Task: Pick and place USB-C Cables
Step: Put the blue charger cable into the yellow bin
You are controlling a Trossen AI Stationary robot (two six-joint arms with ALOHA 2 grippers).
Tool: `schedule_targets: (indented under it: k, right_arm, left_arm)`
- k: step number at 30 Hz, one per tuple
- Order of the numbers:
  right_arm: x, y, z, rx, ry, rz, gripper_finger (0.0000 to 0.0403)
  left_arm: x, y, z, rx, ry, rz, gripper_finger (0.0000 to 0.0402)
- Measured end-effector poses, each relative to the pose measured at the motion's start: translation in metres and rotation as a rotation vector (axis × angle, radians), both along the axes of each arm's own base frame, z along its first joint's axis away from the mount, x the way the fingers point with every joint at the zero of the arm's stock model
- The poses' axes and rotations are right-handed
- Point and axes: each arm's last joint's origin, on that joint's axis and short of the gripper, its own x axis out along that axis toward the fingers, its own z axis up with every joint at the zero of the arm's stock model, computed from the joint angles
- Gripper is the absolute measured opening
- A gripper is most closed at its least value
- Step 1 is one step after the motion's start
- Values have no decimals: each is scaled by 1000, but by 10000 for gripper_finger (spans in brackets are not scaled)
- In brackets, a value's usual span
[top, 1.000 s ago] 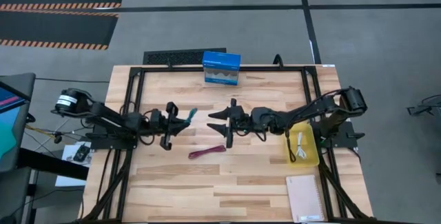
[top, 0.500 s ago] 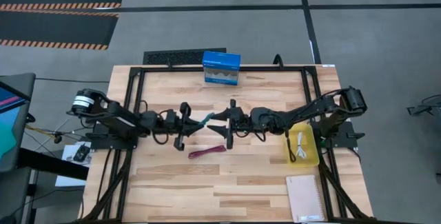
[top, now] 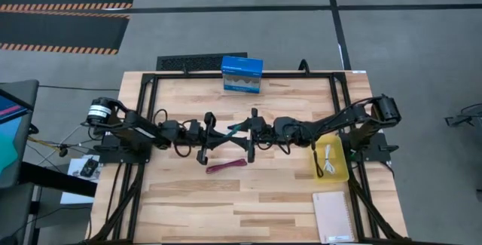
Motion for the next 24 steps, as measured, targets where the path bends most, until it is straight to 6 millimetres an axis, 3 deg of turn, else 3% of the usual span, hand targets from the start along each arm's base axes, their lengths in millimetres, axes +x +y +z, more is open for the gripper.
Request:
schedule_targets:
  k: [13, 19, 24]
  right_arm:
    - [0, -3, 0, 1, 5, -10, 185]
    - [0, -3, -1, 2, 8, -9, 127]
    - [0, -3, -3, 0, 29, -9, 41]
  left_arm:
    - [2, 1, 3, -1, -24, 3, 2]
    - [5, 0, 7, 4, -39, -21, 2]
    - [6, 0, 4, 1, -16, -13, 2]
